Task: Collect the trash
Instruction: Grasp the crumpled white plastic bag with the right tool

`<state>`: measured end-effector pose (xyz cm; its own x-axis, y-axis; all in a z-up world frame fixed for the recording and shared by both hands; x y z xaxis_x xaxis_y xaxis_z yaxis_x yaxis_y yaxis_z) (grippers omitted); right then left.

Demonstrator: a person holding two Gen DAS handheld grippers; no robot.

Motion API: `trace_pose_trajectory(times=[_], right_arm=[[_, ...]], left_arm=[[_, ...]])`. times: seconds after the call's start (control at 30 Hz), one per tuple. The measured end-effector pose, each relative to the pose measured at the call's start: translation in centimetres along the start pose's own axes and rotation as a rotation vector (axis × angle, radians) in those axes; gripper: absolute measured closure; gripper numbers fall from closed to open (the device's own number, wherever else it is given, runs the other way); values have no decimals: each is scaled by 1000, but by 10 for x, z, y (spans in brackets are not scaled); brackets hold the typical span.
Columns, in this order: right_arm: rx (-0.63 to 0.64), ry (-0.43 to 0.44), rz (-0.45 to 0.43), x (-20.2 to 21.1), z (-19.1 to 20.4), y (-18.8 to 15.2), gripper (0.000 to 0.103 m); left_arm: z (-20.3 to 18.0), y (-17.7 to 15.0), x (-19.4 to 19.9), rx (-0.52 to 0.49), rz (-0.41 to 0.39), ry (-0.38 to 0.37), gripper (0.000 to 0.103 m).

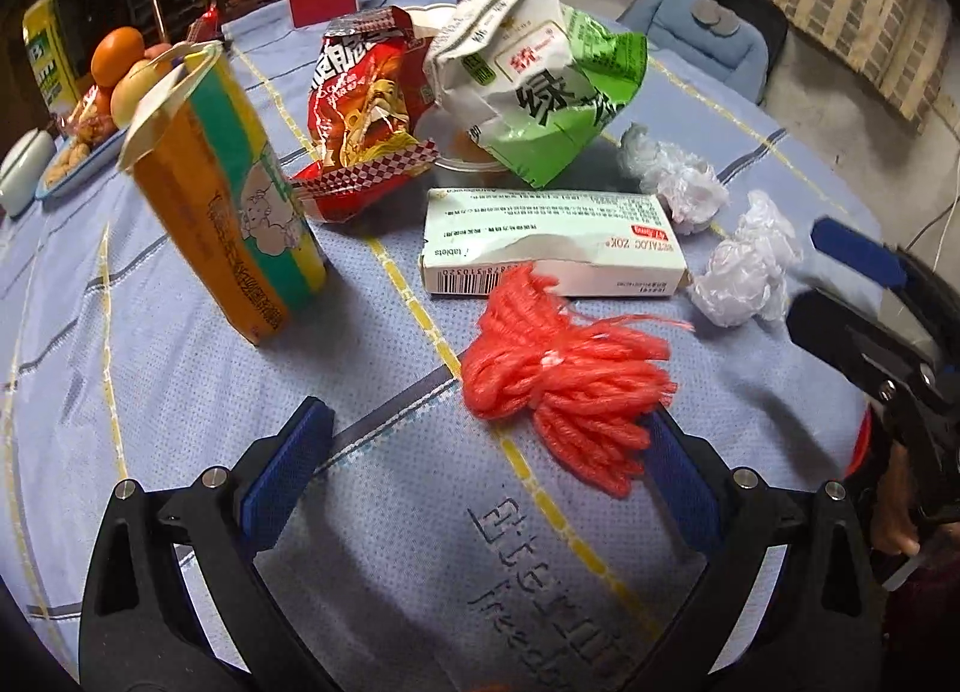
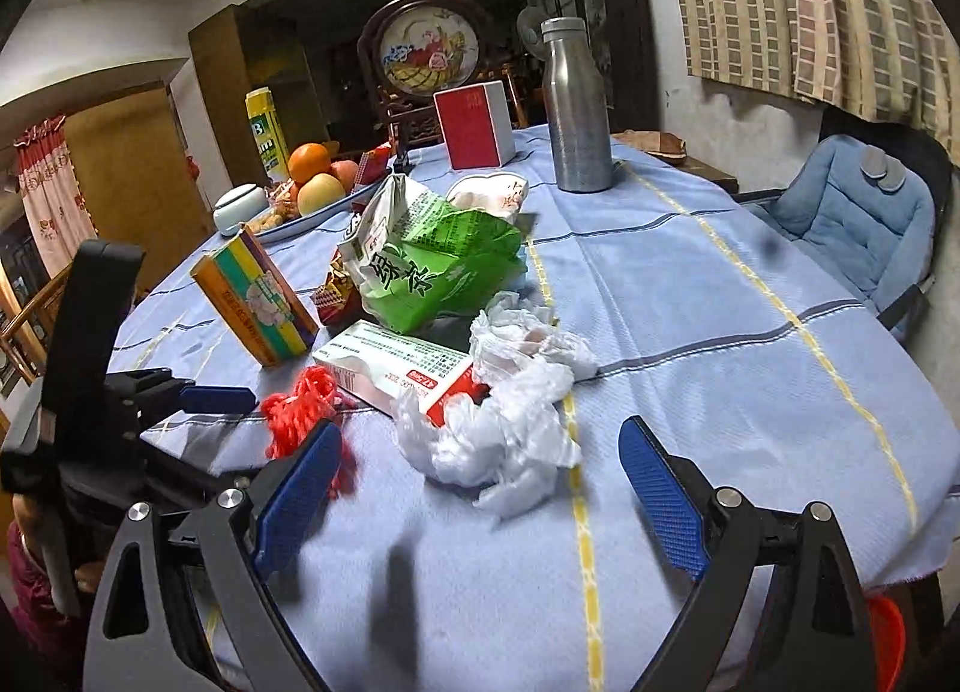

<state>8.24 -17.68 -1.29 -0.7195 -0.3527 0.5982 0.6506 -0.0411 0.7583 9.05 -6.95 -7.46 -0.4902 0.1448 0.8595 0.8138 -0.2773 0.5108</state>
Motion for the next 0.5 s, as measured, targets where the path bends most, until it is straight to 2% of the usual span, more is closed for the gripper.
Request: trace_pose_trajectory(times=[0.2,0.23,0.3,0.33,0.5], right_arm=[[-18,-3,41,-18,-2,0,16],[-20,0,50,-21,-2,-1,22],[-18,8,74,-28,-2,-3,47],[-26,22,82,-29,-4,-4,71],[-69,26,-14,1,-20,-7,72]], left_arm=[[1,1,-1,-4,1,4,7],[1,1,-1,-4,1,5,7],[0,1,-1,-5,2,6,7],[1,1,-1,-5,2,5,7],[1,2,0,3,0,-21,7]])
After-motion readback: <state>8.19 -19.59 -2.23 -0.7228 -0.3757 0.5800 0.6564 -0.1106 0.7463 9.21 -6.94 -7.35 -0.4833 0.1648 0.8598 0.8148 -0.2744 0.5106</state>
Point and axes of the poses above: each gripper's, at about its wrist camera, not at the fingertips, and x roughly against the way its jaws point, z to its left, y to its top, the point moved 3 cm from there along -x, roughly the way its jaws point, and after that the axes turned 2 degrees about y, right-handed, at the moved point
